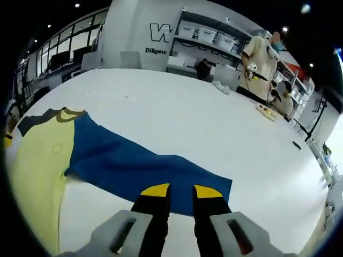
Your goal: Fold the garment on the visible template until the final outline fits inside the template.
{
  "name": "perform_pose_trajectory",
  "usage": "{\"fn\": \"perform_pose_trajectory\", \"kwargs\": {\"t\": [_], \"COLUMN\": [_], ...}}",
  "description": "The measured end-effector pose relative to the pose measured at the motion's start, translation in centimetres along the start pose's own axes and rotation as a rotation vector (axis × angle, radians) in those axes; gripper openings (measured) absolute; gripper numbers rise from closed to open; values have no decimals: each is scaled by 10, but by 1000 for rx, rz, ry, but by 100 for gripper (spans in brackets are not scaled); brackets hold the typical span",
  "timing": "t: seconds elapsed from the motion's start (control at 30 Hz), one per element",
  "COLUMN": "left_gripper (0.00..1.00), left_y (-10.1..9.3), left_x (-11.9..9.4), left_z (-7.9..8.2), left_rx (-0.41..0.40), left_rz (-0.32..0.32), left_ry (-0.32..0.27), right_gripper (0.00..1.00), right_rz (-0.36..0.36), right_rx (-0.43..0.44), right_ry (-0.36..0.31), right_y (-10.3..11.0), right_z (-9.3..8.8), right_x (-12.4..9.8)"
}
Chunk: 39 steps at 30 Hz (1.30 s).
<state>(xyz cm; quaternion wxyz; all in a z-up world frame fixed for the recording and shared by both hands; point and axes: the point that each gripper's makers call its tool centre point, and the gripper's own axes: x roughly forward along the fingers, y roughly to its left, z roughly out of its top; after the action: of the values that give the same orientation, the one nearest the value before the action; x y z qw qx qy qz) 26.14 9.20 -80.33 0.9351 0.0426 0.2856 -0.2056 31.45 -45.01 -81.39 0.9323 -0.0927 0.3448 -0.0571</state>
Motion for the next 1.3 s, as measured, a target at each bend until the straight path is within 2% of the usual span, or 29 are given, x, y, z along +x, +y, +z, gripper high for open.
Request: {"fn": "perform_pose_trajectory", "kwargs": {"t": [0.1,0.27,0.43,0.53,0.63,0.73,0.77,0.8,0.87,0.93,1.0,1.07,1.17,1.3], "left_gripper": [13,12,13,12,13,16,17,18,25,47,64,71,86,93], "left_y": [0,1,1,2,3,4,4,4,7,16,29,35,47,51], "left_x": [0,0,0,1,0,1,2,2,2,3,-1,-3,-6,-8], "left_z": [-1,-1,-3,-5,-4,-5,-5,-5,-5,2,9,7,8,9], "left_rx": [4,9,11,10,6,4,0,1,2,-25,-42,-55,-94,-107], "left_rz": [2,5,7,9,11,16,16,17,29,79,144,165,220,235], "left_ry": [0,0,8,13,7,3,-2,-2,-1,-60,-108,-103,-127,-140], "right_gripper": [12,12,19,17,18,23,22,22,21,21,22,21,22,20], "right_rz": [-25,-69,-95,-116,-134,-109,-108,-118,-115,-119,-111,-112,-110,-110], "right_rx": [11,78,113,138,132,226,239,214,188,179,188,187,185,191], "right_ry": [-1,0,-2,14,7,13,20,23,23,26,25,25,32,27], "right_y": [-14,-42,-54,-61,-68,-70,-70,-72,-68,-68,-69,-70,-69,-69], "right_z": [-1,-6,-14,-22,-23,-29,-31,-31,-30,-30,-28,-27,-29,-27], "right_x": [5,16,20,25,30,41,43,44,45,51,59,61,66,64]}}
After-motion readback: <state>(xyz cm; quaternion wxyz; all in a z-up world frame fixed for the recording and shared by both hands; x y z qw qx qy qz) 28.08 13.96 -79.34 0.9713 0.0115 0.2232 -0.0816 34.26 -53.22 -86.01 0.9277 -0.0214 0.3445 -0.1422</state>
